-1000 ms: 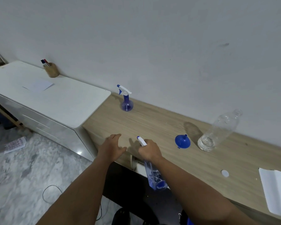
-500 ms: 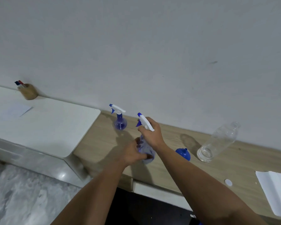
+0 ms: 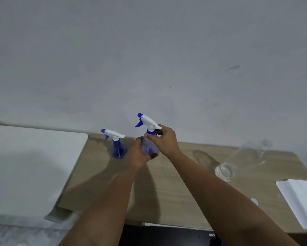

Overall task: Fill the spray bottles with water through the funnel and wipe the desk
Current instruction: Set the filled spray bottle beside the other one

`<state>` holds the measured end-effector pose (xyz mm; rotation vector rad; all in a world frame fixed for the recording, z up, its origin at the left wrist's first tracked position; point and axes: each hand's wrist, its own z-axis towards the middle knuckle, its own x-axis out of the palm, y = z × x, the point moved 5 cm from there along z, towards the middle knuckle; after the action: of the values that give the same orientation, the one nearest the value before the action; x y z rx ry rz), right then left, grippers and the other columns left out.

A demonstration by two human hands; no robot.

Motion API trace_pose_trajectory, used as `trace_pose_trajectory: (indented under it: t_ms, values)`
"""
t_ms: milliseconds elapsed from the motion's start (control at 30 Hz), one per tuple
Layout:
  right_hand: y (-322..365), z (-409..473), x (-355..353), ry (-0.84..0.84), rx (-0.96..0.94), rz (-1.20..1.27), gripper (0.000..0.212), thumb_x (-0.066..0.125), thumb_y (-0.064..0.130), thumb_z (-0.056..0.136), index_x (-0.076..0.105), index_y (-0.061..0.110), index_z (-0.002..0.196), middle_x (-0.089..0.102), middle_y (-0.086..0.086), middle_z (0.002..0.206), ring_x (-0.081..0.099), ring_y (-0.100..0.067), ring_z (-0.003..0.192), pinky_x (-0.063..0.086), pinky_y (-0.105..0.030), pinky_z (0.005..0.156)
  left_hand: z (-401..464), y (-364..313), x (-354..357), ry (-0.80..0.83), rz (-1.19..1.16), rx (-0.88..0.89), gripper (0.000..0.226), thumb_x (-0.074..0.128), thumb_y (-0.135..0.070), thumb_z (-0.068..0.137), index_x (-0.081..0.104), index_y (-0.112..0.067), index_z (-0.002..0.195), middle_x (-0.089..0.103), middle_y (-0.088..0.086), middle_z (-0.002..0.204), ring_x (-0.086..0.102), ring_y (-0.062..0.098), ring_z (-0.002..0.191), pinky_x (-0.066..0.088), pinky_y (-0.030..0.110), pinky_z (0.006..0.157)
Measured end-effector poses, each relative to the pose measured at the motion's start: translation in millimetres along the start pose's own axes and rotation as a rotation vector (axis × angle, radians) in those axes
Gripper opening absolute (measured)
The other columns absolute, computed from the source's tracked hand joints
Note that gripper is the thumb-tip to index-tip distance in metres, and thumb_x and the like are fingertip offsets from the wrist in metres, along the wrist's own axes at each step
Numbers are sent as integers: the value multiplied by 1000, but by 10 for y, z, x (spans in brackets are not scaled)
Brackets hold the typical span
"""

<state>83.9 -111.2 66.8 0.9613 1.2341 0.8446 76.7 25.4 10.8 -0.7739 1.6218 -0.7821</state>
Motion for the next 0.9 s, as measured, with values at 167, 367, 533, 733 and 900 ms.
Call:
trace_pose_trajectory:
  t_ms: [167,367,533,733,900]
  values:
    - [-425,341,297,18,24,-12,34,87,20,82,77,17,114,79,4,102,74,-12,94,59,-26,84,394,397,177,-50,-32,-3,62,83,-32,78,52,-21,131,66,-7,112,64,13,104,51,23,88]
    - [-836,485,508,10,66,9,38,82,16,89,72,13,125,78,-1,114,74,-17,106,60,-32,91,564,660,320,-88,-10,-16,58,72,-10,86,49,-17,139,66,4,117,65,25,106,46,27,82]
    - [-850,296,520,-75,80,39,54,86,28,85,66,20,135,72,9,126,66,-5,115,55,-22,93,245,765,249,-99,-24,-32,62,74,-14,86,48,-16,143,63,5,130,61,22,116,42,21,92]
    - [-887,-395,459,-321,138,101,14,72,12,96,73,17,110,74,2,106,68,-12,97,57,-32,78,-335,1136,-47,-324,146,-75,64,78,-30,83,53,-17,140,57,5,137,53,20,124,45,34,99]
    - [-753,-230,1112,68,208,-18,32,75,15,94,73,12,126,75,1,121,69,-8,109,58,-37,101,-36,1383,-499,-348,406,-154,80,75,-45,79,42,-19,147,49,7,145,45,26,135,39,42,112]
